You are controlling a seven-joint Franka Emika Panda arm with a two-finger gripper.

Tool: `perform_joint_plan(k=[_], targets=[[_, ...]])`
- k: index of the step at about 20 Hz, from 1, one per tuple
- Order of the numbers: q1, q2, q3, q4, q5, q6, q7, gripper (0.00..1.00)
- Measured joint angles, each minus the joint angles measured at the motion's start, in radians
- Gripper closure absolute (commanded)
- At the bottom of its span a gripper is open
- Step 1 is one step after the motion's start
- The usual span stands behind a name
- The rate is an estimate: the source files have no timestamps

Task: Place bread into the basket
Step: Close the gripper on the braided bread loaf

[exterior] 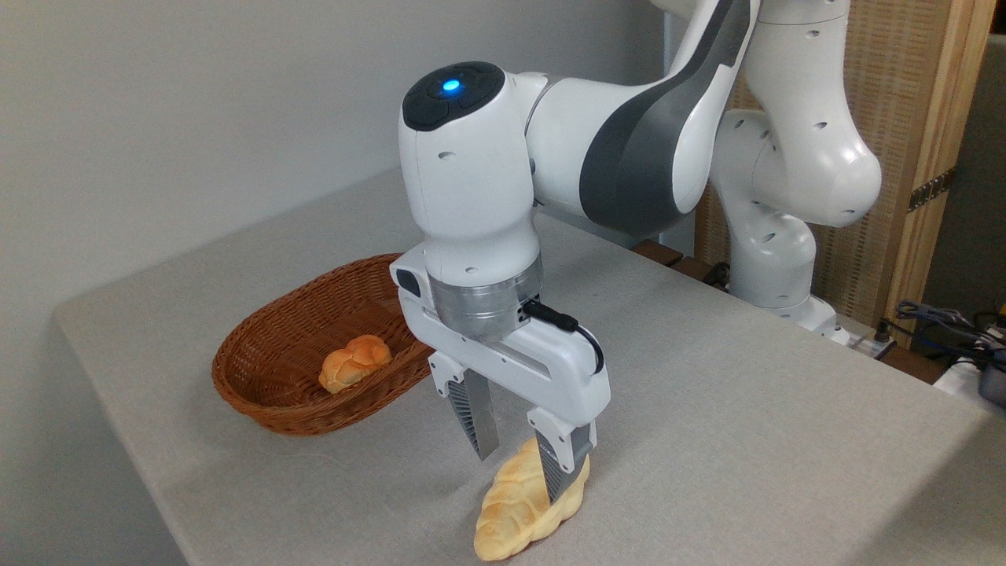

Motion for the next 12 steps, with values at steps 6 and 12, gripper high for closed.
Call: perform_joint_plan(k=[6, 12], targets=[[-0.001, 0.025, 0.000, -0.001, 0.000, 0.009, 0.000, 0.00], [-0.001, 0.031, 0.000, -0.001, 0.000, 0.024, 0.005, 0.00]])
